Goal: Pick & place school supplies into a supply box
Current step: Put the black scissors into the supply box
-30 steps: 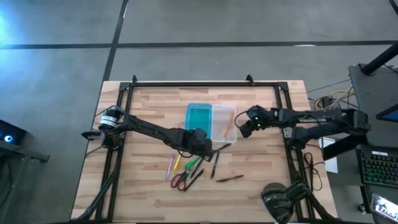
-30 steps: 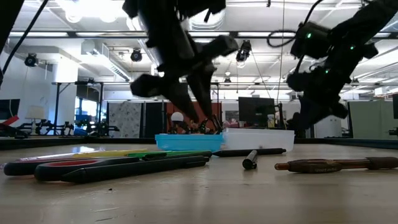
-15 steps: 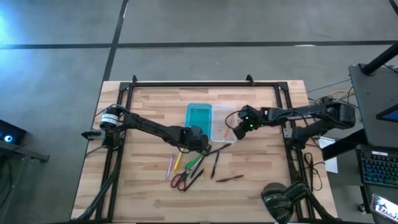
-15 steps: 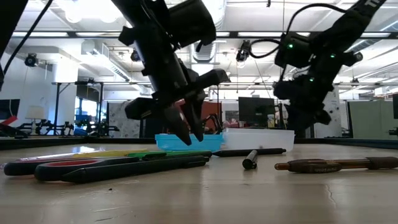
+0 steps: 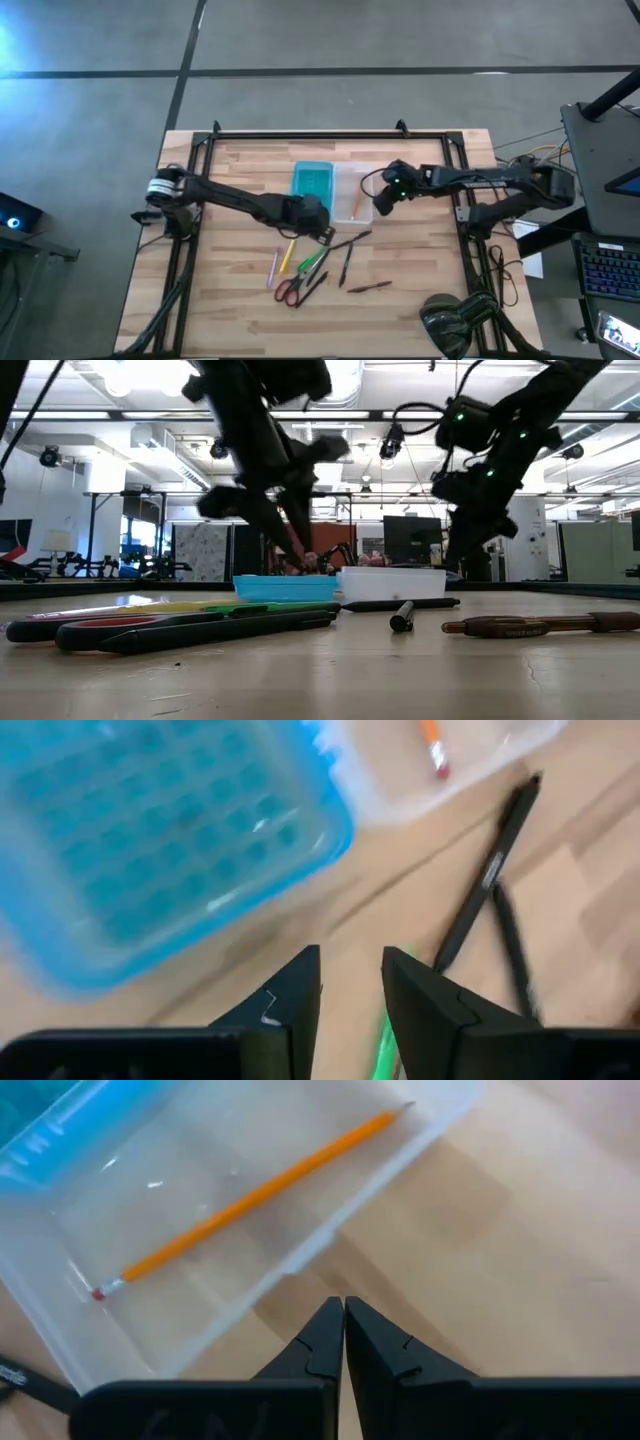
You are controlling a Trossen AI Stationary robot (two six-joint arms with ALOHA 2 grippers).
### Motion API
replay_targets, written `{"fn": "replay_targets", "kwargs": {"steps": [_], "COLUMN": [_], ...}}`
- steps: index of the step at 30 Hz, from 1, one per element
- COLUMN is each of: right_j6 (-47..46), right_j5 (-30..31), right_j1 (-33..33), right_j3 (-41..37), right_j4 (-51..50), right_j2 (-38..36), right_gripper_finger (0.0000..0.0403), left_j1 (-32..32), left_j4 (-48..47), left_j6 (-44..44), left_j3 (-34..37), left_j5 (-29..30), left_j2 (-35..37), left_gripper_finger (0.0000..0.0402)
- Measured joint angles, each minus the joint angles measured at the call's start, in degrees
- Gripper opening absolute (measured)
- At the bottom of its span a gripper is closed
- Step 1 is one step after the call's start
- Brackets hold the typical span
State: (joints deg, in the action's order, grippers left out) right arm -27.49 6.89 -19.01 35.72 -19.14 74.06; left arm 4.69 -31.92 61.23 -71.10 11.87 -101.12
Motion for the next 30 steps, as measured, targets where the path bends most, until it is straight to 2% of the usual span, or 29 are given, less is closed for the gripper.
{"fn": "replay_targets", "kwargs": {"steps": [4,10,13,21,27,30], "right_j6": [1.51,2.06,2.06,2.06,2.19,2.18], "right_j5": [0.63,0.32,0.05,-1.36,-1.35,-1.35], "right_j1": [-0.26,-0.26,-0.25,0.01,0.01,-0.01], "right_j3": [-1.88,-4.76,-5.3,-5.52,-5.52,-5.52], "right_j4": [-1.71,-1.7,-1.62,-1.56,-1.65,-1.65], "right_j2": [-6.6,-13.29,-14.76,-14.5,-12.37,-11.96], "right_gripper_finger": [0.0009,0.0009,0.0019,0.0092,0.0147,0.0168], "left_j1": [2.22,8.82,14.1,23.82,25.73,25.76], "left_j4": [-6.6,-5.65,-6.25,-5.66,-5.82,-10.38], "left_j6": [0.37,3.03,8.23,27.17,26.8,26.59], "left_j3": [0.12,0.12,0.14,0.14,-3.82,-6.89], "left_j5": [-0.53,-9.99,-10.87,-8.8,-8.68,-8.71], "left_j2": [4.32,5.69,5.13,1.75,-5.01,-8.32], "left_gripper_finger": [0.0094,0.0094,0.0094,0.0094,0.0094,0.0094]}}
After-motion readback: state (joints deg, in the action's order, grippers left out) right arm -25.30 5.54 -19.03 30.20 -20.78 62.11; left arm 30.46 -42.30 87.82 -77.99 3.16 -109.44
